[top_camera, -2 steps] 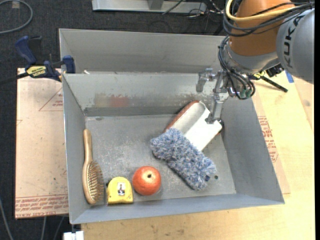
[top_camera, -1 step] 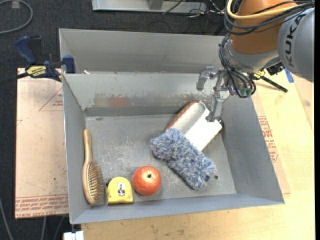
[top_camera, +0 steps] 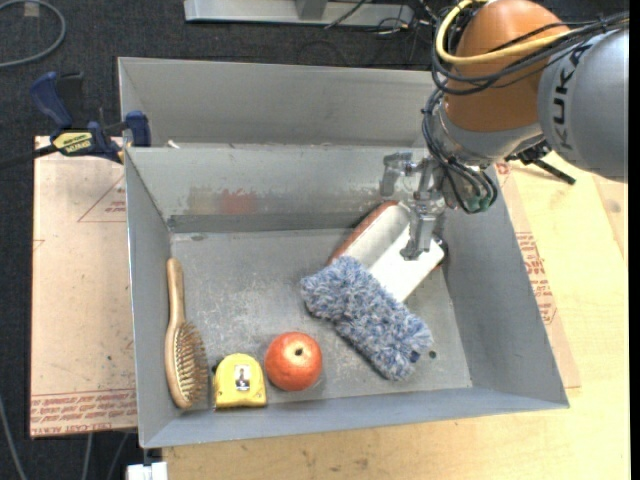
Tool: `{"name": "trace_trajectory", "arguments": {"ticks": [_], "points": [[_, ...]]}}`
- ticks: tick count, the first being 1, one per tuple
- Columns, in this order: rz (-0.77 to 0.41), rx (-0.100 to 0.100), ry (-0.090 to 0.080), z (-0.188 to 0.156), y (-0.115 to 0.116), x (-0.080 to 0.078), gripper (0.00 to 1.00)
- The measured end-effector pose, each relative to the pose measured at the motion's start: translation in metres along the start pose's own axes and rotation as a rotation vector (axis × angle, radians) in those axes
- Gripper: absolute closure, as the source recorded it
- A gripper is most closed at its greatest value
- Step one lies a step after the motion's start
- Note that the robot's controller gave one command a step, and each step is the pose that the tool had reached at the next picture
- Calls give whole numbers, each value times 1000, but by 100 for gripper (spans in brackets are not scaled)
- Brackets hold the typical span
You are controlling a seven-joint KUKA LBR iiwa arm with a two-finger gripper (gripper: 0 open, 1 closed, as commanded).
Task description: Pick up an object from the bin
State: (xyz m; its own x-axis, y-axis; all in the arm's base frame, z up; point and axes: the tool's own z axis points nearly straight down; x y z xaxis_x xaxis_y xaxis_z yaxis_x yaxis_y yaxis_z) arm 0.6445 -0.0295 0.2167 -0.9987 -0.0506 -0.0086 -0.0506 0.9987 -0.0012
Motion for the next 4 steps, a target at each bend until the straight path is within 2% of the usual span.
{"name": "trace_trajectory", "arguments": {"ticks": [1, 2, 3, 4], "points": [[-136, -2, 3, 61, 32, 32, 0], [-192, -2, -3, 119, 39, 27, 0], [-473, -3, -7, 140, 24, 45, 100], [-473, -3, -7, 140, 24, 45, 100]]}}
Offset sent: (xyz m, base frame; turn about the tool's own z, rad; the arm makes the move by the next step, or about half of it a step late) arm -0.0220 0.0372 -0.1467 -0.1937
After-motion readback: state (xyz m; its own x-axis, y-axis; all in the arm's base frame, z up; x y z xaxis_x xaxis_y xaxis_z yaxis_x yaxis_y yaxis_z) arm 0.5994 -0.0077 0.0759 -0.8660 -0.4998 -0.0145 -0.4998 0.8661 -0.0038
